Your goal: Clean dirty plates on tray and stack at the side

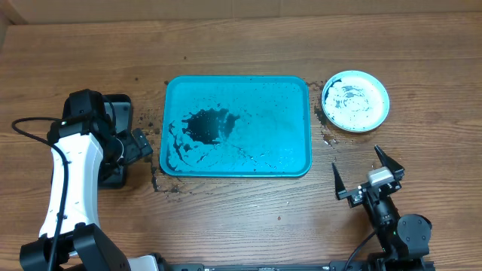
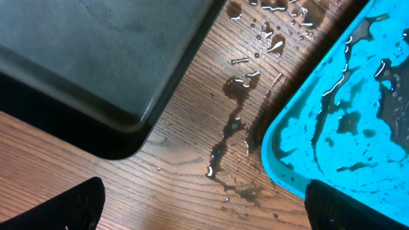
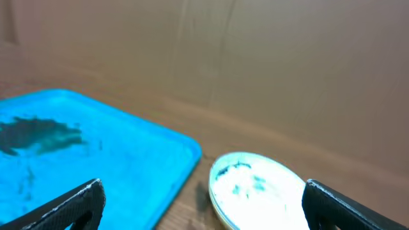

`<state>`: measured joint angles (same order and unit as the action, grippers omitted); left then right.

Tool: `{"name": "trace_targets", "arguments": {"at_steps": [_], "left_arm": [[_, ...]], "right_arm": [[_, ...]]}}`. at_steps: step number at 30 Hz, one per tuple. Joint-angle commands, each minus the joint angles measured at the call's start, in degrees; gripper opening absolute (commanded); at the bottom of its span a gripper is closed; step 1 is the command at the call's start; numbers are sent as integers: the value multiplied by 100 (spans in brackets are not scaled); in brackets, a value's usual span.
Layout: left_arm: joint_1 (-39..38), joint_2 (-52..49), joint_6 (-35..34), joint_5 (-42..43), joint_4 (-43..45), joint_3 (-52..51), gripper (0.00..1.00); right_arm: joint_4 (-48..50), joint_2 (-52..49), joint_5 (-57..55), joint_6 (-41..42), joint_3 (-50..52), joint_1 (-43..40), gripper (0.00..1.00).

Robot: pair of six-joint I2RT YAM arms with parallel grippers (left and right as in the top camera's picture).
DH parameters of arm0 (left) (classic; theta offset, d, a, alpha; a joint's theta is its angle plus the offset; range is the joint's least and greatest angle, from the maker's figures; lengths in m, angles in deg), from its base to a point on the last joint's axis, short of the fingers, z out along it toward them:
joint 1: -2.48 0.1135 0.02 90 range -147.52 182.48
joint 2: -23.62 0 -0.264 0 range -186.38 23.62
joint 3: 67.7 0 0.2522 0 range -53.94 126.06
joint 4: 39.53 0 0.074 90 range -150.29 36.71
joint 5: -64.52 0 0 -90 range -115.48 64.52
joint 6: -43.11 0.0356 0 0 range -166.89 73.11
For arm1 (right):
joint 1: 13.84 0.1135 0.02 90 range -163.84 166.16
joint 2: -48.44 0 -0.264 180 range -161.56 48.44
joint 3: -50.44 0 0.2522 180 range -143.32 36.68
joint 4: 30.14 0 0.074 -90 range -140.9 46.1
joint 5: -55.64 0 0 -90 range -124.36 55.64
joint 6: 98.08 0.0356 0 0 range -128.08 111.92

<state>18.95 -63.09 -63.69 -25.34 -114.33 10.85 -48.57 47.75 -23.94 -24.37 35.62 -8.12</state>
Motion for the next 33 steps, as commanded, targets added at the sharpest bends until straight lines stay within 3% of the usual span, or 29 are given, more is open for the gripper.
{"name": "trace_targets", "arguments": {"at_steps": [1,33], "left_arm": [[-37,-39,-101,-59,2,-22,100],[-33,-39,-101,-57,2,-22,100]], "right_arm": [[22,52,-431,107,57,17,100],[24,52,-481,299,57,17,100]]}}
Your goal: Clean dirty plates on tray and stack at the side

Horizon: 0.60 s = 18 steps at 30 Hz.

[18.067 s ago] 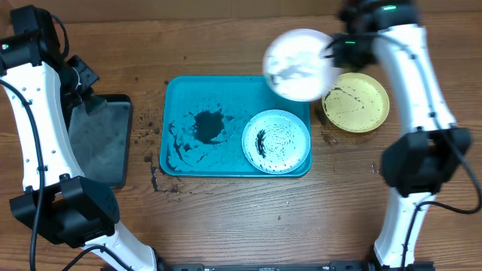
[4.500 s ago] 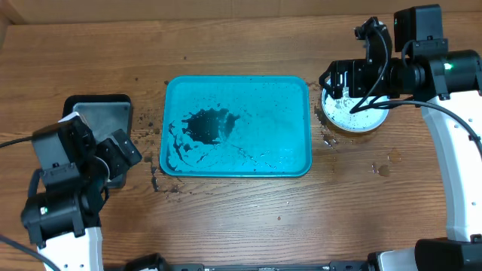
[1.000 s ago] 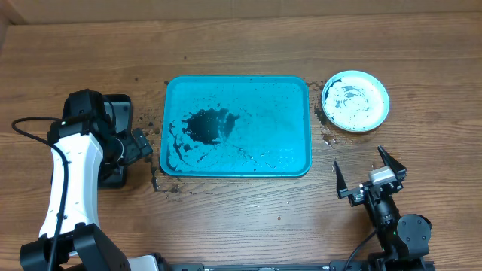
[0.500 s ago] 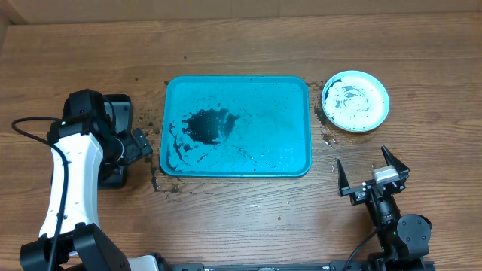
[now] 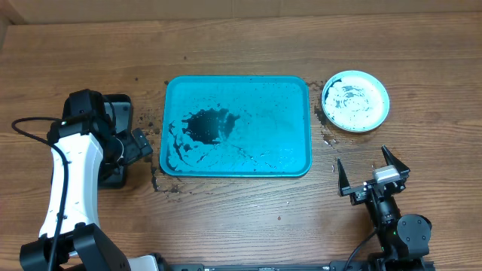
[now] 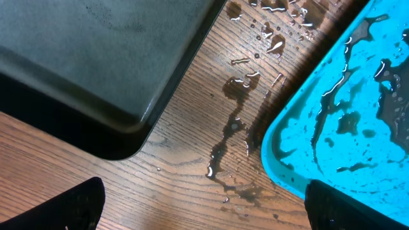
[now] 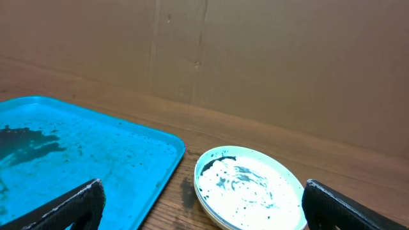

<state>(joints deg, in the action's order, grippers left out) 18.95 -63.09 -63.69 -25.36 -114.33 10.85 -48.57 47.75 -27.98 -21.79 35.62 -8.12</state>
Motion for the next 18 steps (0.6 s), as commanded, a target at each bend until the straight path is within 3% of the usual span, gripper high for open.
{"name": "trace_targets", "arguments": {"at_steps": [1,18], "left_arm": [[-35,-39,-101,-57,2,-22,100],[-37,-39,-98,-55,-103,-22,100]], "right_arm": [[24,52,-76,42,57,17,100],[24,52,-76,42,57,17,100]]}}
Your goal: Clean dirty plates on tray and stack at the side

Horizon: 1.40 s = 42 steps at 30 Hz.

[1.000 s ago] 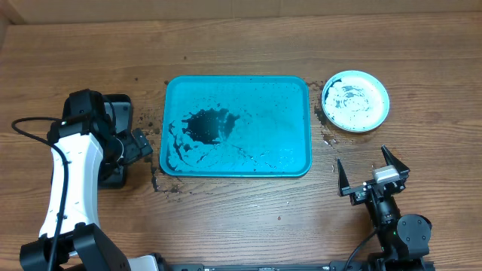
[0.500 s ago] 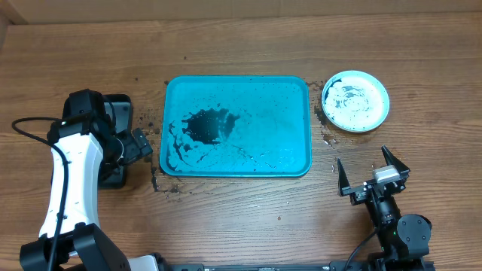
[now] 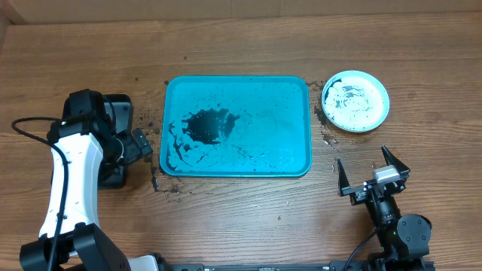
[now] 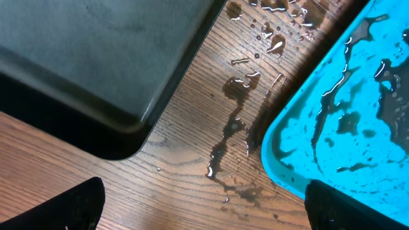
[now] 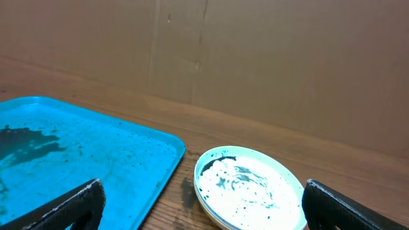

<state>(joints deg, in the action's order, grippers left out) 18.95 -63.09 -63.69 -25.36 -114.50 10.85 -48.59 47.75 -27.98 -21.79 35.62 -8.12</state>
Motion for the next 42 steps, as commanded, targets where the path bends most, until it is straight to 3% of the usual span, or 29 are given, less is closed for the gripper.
{"name": "trace_targets", "arguments": {"at_steps": [1,5,10,19,23,37,42], "left_arm": [[-37,-37,-103,-48,-197,-22,100],[-70,227,-284,293,-323,-28,100],[-337,1309,-302,586,490,-286,100],[-1071,3569,1147,590,1484,-1624,100],[-1207,4236,1296,592,1617,-2315,100],[-1394,6290,1445,741,4848,-4983,100],[-1392,6891,1453,723,5445,-5528,100]], "right_arm": [[26,52,-76,42,57,17,100],[26,52,-76,42,57,17,100],[26,52,-76,42,57,17,100],[26,52,-76,42,57,17,100],[26,52,-76,42,57,17,100],[26,52,-76,42,57,17,100],[26,52,-76,42,57,17,100]]}}
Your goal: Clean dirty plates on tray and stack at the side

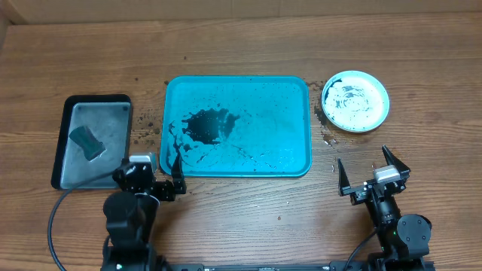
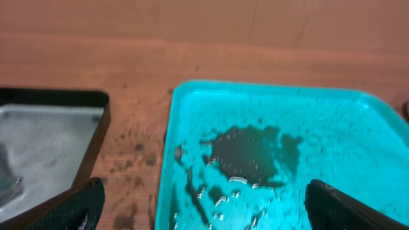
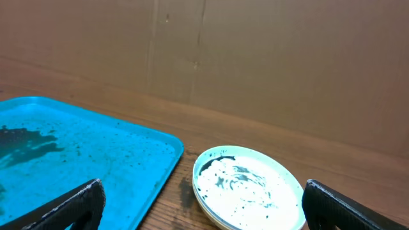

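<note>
The blue tray (image 1: 237, 126) lies mid-table, wet, with a dark smear and no plate on it. Seen also from the left wrist, the tray (image 2: 307, 160) shows the same smear. A stack of white plates (image 1: 355, 101), the top one flecked dark, sits off the tray's right end. The right wrist view shows those plates (image 3: 249, 188) straight ahead. My left gripper (image 1: 148, 175) stands open at the tray's near left corner, holding nothing. My right gripper (image 1: 367, 172) stands open near the table's front, short of the plates and holding nothing.
A black tray (image 1: 93, 139) with a dark sponge (image 1: 86, 141) in it lies left of the blue tray. Water spots (image 1: 147, 124) mark the wood between them and beside the plates. A cardboard wall (image 3: 255, 57) closes the far side.
My left arm has gone from over the black tray to the table's front edge, its gripper now facing the blue tray. The sponge now shows in the black tray. The right arm is unchanged.
At first my left gripper hung open over the black tray's corner and my right gripper was open in front of the plates. The right gripper then stood a little further back and level. The left stayed put until now, when it stands at the front.
</note>
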`<state>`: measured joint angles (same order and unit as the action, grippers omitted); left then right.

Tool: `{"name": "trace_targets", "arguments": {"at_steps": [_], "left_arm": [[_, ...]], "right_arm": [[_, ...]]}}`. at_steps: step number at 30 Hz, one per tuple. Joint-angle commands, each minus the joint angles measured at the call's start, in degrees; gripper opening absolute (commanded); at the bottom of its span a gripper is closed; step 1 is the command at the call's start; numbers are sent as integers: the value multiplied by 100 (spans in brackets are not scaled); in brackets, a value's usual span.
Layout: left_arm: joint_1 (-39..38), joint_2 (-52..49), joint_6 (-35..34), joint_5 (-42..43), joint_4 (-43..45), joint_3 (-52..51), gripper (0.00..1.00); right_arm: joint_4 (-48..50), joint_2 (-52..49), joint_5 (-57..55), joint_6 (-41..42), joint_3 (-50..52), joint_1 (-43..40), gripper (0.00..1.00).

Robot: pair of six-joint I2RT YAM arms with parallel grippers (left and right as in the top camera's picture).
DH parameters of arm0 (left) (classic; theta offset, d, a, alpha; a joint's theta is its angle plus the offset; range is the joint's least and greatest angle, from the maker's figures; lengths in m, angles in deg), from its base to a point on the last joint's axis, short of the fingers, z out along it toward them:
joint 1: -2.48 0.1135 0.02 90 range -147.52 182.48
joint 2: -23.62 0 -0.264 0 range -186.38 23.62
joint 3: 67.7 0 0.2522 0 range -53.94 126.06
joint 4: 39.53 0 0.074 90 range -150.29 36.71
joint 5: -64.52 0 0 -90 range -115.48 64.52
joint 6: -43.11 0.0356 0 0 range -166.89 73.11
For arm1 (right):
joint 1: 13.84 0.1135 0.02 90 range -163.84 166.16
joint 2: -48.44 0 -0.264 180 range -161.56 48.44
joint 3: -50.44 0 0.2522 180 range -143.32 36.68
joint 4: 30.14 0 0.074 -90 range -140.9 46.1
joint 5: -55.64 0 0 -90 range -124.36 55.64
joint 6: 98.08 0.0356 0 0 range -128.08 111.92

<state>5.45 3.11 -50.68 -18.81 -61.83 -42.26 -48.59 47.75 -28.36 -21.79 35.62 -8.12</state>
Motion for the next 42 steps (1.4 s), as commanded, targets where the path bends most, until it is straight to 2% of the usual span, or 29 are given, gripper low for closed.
{"name": "trace_targets", "arguments": {"at_steps": [1,10,15,20,42], "left_arm": [[-42,358,151,37,267,-299,100],[-42,1078,256,20,1373,-1147,100],[-42,1384,258,-133,1257,-1141,100],[-37,1840,254,-313,393,-1141,100],[-37,2026,254,-411,422,-1141,100]], "right_arm": [[26,52,-39,42,57,17,100],[26,52,-39,42,57,17,100],[26,52,-39,42,57,17,100],[26,52,-39,42,57,17,100],[26,52,-39,42,57,17,100]]}}
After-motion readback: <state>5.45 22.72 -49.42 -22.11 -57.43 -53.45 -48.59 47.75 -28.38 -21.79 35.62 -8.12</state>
